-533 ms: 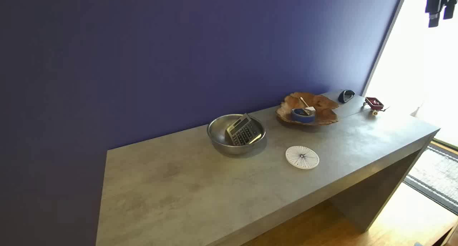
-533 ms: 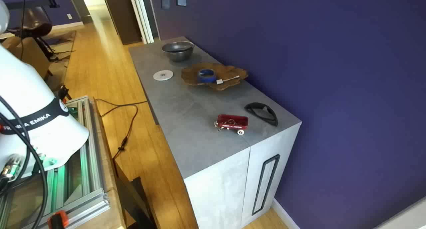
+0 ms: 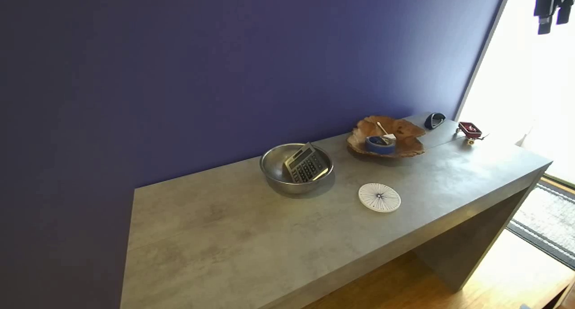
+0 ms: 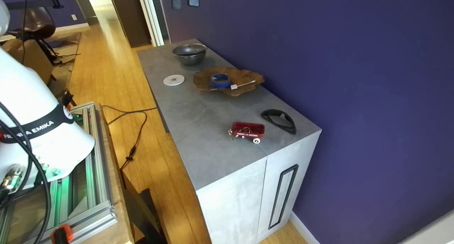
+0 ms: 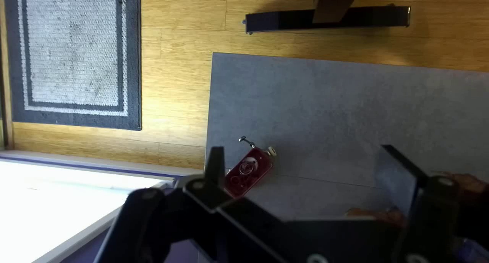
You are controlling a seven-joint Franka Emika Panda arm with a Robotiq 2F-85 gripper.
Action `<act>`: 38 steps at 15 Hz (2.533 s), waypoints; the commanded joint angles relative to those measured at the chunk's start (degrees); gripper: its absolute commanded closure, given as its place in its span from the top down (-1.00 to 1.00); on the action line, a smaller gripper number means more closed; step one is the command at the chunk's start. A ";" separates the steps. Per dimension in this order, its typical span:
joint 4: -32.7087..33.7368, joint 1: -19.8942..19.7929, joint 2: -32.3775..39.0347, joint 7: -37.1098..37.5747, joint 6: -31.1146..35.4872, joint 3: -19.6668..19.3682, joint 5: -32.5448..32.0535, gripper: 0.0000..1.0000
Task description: Move the tape to the metal bowl
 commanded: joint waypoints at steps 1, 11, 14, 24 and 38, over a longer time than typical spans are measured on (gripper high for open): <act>0.36 1.88 1.89 5.37 -0.84 1.21 2.74 1.00; -2.41 7.66 16.80 35.74 29.47 10.69 8.77 1.00; -1.95 8.74 24.17 45.20 35.23 11.22 -1.03 1.00; -2.25 11.81 32.24 40.75 46.35 9.71 6.64 1.00; 3.03 7.16 47.52 20.13 65.37 16.01 33.29 1.00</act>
